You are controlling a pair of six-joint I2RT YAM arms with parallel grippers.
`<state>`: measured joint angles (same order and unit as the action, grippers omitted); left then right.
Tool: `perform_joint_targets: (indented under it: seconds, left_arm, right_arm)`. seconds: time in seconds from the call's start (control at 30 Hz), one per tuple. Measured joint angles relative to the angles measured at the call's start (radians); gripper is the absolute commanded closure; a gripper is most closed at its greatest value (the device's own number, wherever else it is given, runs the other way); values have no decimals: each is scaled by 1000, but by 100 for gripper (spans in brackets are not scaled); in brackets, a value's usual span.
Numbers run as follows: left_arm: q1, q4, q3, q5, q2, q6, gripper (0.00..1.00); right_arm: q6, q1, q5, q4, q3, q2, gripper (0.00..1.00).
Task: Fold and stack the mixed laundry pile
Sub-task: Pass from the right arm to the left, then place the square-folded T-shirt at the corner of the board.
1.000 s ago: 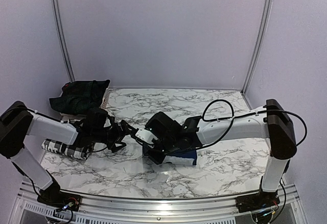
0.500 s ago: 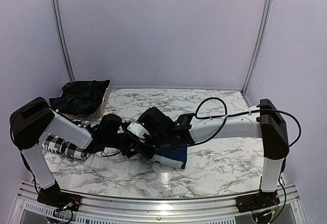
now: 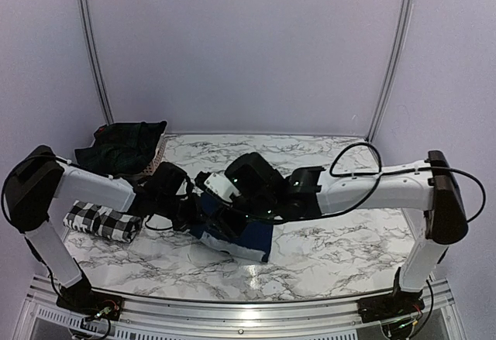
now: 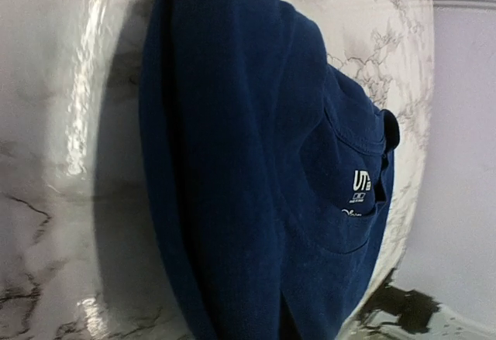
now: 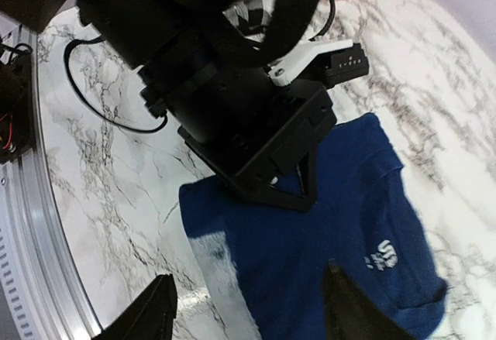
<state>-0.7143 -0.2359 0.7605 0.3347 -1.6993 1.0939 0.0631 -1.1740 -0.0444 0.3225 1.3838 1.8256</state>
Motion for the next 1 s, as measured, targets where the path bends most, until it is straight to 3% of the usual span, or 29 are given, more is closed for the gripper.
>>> perform_joint_targets:
  seconds: [0.13,0.17,0.4,0.57,1.0]
  left_arm:
    - [5,294,126,-64,65,-203,100]
    - [8,372,156,-85,88,-259,100]
    - [35,772,310,-204,205,-572,100]
    - [71,967,419,-294,242,-716,100]
    - [164,1162,504,-391,334,-853,100]
  right_arm:
    - [27,1,-33,-16,-53,-138,4]
    - [35,2,-45,-26,-70,-174,2]
    - [96,34,-98,-47,-174,-296,1]
    - [133,85,-119,-51,-257,-370,2]
    - [170,106,-142,-61,-336,-456,1]
